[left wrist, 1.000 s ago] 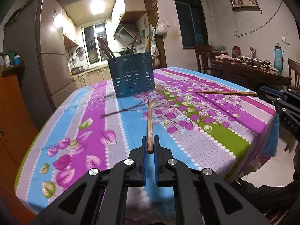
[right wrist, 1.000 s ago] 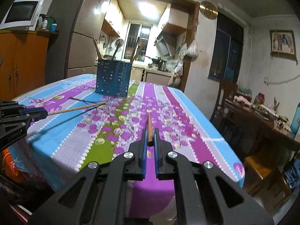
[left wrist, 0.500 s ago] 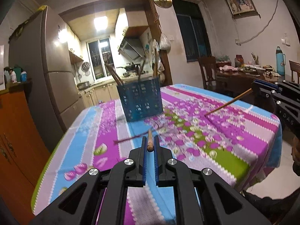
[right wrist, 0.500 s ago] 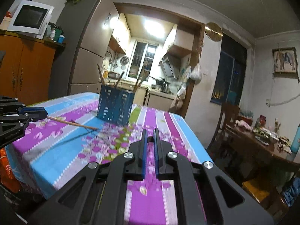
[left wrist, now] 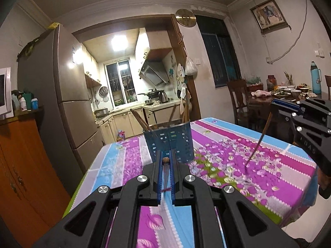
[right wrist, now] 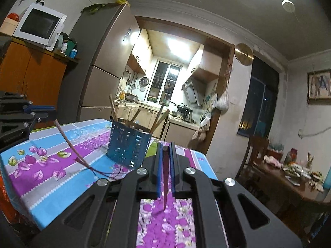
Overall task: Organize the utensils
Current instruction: 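Carry the right gripper's chopstick to the blue holder while the left gripper carries its chopstick there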
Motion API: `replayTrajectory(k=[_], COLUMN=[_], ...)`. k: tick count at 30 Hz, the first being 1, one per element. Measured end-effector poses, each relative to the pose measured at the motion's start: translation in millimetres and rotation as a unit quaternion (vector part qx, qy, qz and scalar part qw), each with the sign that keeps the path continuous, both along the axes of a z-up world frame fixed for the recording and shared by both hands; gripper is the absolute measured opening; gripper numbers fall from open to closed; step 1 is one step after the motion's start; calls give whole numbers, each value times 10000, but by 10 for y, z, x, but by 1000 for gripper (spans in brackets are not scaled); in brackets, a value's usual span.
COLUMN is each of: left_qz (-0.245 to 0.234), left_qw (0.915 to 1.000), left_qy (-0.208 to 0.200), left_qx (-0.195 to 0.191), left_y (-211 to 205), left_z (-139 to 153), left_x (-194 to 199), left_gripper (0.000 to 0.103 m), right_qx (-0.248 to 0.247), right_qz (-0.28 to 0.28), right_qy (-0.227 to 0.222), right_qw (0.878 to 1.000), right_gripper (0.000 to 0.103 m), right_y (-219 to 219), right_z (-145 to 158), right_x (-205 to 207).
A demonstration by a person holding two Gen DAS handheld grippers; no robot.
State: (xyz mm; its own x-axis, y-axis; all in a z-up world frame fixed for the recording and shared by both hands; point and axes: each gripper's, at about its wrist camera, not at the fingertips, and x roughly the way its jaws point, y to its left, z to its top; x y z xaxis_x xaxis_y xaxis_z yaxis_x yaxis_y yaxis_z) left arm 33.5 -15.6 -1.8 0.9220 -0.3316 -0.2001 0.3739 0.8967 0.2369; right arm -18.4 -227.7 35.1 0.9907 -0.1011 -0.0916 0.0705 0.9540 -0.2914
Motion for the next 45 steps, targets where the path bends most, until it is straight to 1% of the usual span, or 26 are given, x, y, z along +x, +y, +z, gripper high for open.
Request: replayTrajectory(k=[4,8,11,13,17,22,27,33,40,45], left_qz=[-7,-27,23,84,159,217,274,302,361,347], left_qw=[10000,10000,9997,9993,9986,9984,9986,9986,9984,9987], left_qy=[-44,81,236,371,495,517,439,386,347,321], left_qx=[8,23,91,58,27,96,116,200,248,195], left_y=[-32,-75,-124,-147,-186,-228,-283,-344,-366,-389], left_z=[121,186,248,303,394,456,531,554,573,678], left_x=[127,279,434,546,656,710,719,736,771,880], left_gripper=[8,8,8,8,8,8,8,8,8,8], right_qx=[-47,-61,78,214,445,686,914,1086,1160,1093], right_qz=[54,134,231,295,407,557,667,884,1015,1031], right_qy=[-18,-54,-66,-51,83,267,401,466,292,101], right_qw=[10000,9999,9997,9993,9981,9957,9928,9891,9876,9886], right_gripper=[5,5,5,5,5,5,5,5,5,5], right_y=[30,41,15,-25,-53,-43,-36,11,30,39], right_z=[63,163,294,378,467,494,525,655,917,1138], right_x=[112,225,325,398,523,592,640,730,857,978])
